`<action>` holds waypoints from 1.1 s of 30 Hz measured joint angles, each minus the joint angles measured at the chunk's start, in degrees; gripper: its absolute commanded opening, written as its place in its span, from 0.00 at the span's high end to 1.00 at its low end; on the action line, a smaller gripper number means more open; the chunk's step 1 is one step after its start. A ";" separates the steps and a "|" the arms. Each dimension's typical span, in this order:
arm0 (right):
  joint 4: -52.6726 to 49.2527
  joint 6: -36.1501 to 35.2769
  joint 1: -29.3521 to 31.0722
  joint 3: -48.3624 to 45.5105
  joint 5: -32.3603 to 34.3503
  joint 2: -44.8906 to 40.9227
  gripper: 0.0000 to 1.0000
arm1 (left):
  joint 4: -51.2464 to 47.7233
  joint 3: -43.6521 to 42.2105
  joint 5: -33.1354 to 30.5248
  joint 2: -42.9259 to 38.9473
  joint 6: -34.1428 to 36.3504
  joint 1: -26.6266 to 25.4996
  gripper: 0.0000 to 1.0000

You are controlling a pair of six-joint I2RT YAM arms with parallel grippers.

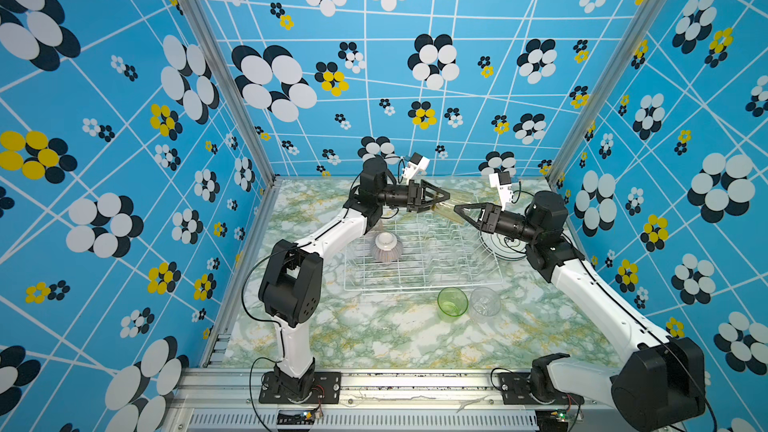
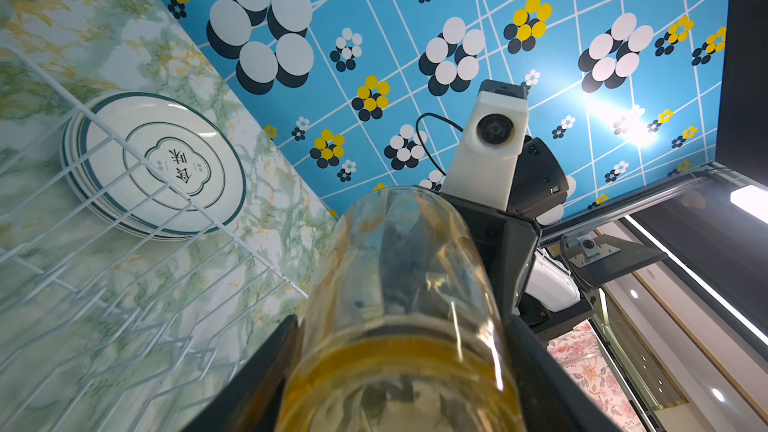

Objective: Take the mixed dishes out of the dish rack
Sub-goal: 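Carry the yellow glass toward the robot with the right gripper while the left gripper withdraws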

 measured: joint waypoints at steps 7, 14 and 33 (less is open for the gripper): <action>4.90 2.95 0.00 -0.70 -0.81 0.44 0.66 | 1.92 1.22 0.24 1.88 -2.36 -0.90 0.46; 6.54 3.87 0.00 -0.72 -0.68 0.44 0.86 | 2.69 2.08 0.37 2.45 -3.08 -1.90 0.46; 4.66 1.27 0.39 -0.31 -2.60 -0.85 1.00 | -2.19 1.77 1.62 1.11 0.55 -1.14 0.32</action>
